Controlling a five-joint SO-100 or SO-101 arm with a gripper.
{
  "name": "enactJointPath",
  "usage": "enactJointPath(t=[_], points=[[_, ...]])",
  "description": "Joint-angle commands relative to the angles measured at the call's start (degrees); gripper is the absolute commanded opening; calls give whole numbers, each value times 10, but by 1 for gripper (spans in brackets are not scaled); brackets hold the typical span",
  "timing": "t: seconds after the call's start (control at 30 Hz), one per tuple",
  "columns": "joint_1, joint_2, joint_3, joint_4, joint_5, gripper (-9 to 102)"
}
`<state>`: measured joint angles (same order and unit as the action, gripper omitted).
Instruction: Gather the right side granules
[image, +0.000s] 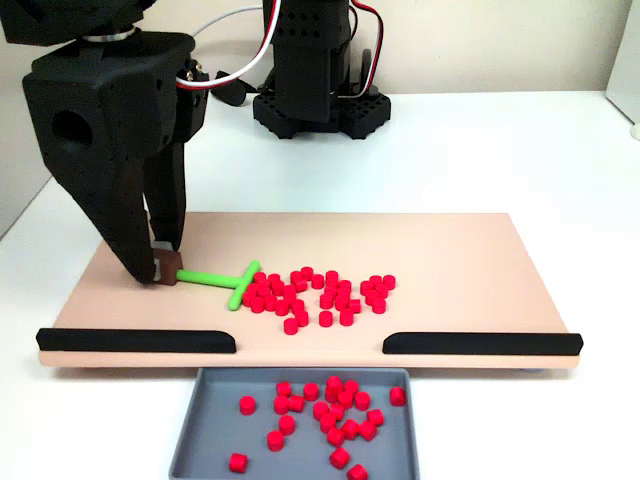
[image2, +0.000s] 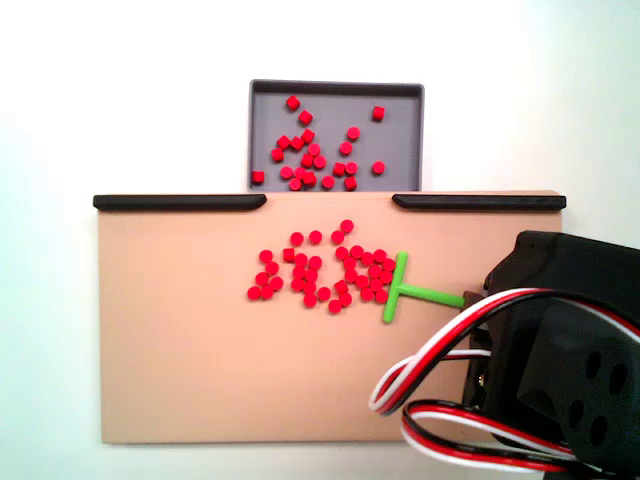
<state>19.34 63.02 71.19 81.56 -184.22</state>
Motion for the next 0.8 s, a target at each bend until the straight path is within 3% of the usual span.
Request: enactJointPath(t=[0.0,0.77], points=[[-9,3,-7,0,-55,3],[-45,1,-13,4,9,3]])
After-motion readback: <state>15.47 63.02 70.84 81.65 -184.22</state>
